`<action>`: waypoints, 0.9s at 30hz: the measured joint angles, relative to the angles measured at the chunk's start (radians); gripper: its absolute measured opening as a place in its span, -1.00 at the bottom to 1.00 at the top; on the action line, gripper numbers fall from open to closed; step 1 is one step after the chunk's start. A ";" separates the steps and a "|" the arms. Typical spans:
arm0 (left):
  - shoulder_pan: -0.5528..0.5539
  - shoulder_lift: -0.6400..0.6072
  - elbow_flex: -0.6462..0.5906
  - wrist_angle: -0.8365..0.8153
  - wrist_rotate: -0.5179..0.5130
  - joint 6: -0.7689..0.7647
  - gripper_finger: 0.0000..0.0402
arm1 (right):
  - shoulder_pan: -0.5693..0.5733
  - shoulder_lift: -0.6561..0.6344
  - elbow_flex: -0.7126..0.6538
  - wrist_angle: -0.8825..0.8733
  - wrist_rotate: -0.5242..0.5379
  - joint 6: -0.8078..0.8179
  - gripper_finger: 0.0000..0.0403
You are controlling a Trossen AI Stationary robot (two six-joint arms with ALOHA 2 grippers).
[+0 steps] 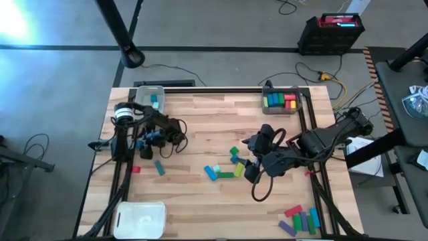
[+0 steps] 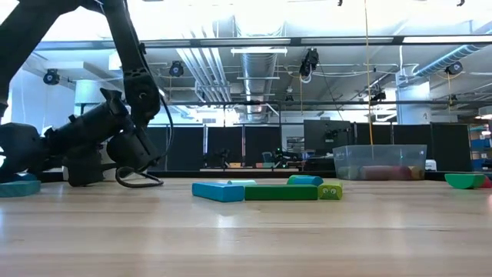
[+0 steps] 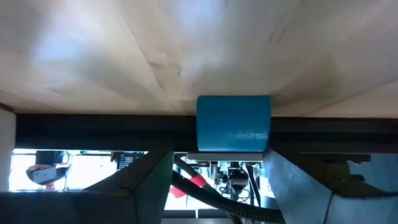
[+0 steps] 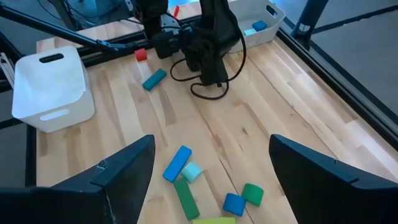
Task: Sort blocks
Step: Put the left blue half cylindrical block into the gray bin
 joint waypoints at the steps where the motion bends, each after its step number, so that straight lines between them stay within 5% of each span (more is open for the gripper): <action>1: -0.003 0.000 0.000 0.000 0.001 0.000 0.15 | 0.000 0.000 0.000 -0.008 0.000 0.004 0.51; 8: -0.012 -0.017 -0.004 0.013 0.030 0.006 0.11 | 0.000 -0.002 0.000 -0.043 0.000 -0.006 0.45; 20: -0.026 -0.020 0.000 0.019 0.064 -0.003 -0.40 | -0.001 -0.025 0.000 -0.046 0.000 -0.022 0.51; 27: -0.029 -0.050 0.002 0.060 0.082 -0.010 -0.14 | -0.001 -0.034 0.000 -0.046 0.000 -0.020 0.51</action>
